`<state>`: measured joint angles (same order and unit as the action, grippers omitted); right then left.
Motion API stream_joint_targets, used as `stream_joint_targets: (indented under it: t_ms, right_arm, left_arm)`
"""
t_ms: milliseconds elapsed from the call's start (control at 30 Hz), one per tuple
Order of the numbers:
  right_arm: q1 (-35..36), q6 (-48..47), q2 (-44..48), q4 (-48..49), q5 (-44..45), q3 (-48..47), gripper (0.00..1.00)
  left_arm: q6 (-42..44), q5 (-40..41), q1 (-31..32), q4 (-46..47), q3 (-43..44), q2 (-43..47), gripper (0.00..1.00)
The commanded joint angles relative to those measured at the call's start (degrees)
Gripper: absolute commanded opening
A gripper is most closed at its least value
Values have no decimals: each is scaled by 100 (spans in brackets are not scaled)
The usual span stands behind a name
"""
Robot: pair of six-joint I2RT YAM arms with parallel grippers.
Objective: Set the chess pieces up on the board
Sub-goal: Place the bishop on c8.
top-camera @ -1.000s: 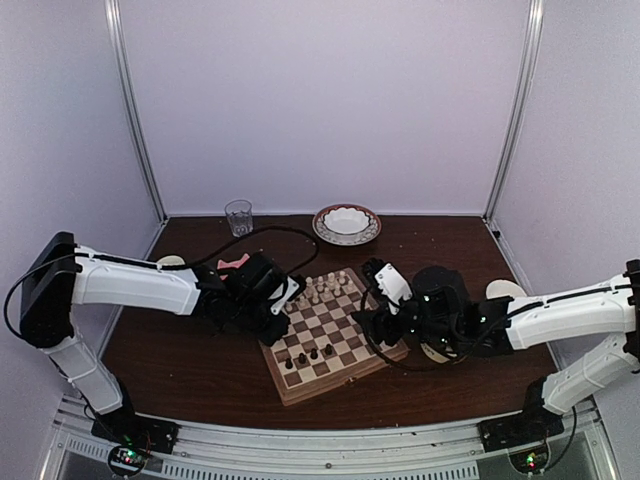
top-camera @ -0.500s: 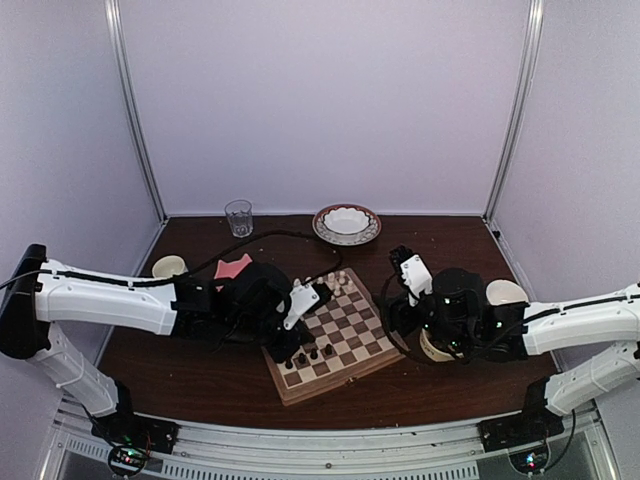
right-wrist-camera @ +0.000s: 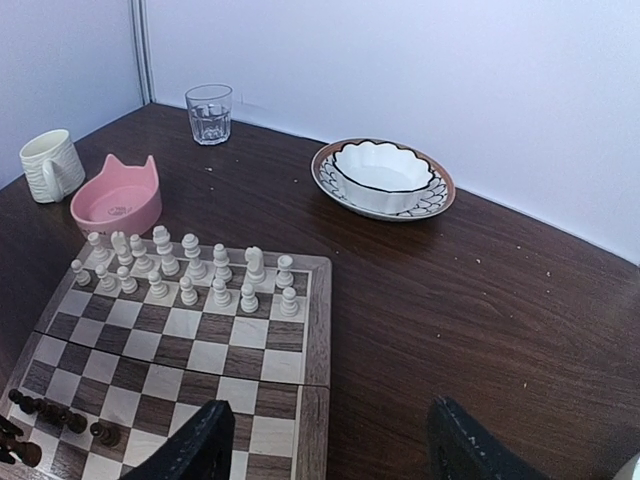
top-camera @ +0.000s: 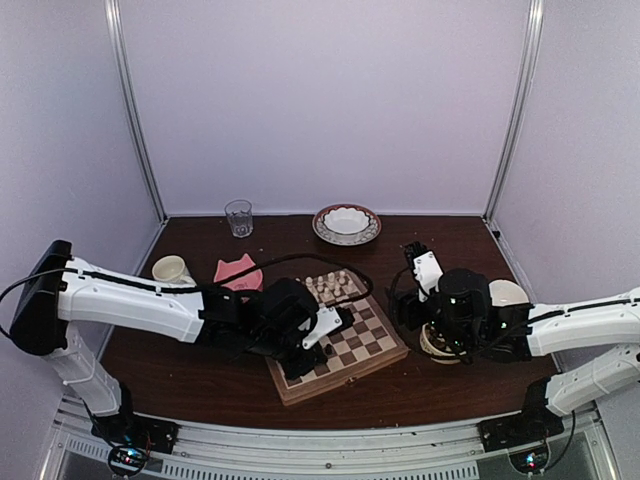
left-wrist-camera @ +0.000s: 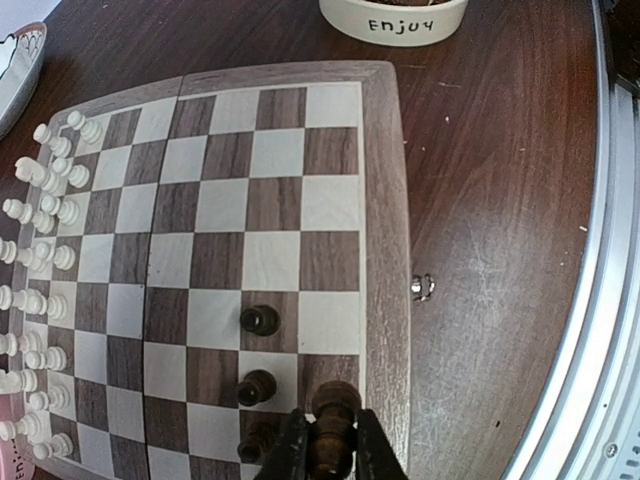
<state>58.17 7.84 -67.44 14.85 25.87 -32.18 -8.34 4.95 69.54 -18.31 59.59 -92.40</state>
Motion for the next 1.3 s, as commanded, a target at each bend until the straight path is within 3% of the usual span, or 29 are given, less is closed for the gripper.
stream_joint_targets:
  t_ms: [0,1000,1267]
  right_arm:
    - [-47,87,125,64,191,79,68]
    - [-69,95,117,49,50,56,69]
    - [-69,101,108,50,41,62,69]
  left_arm:
    - [131,-79,42,-166,316,-260,0]
    - [105,430,43,-851,981,-1190,0]
    - [92,427,41,-879,984,-1175,10]
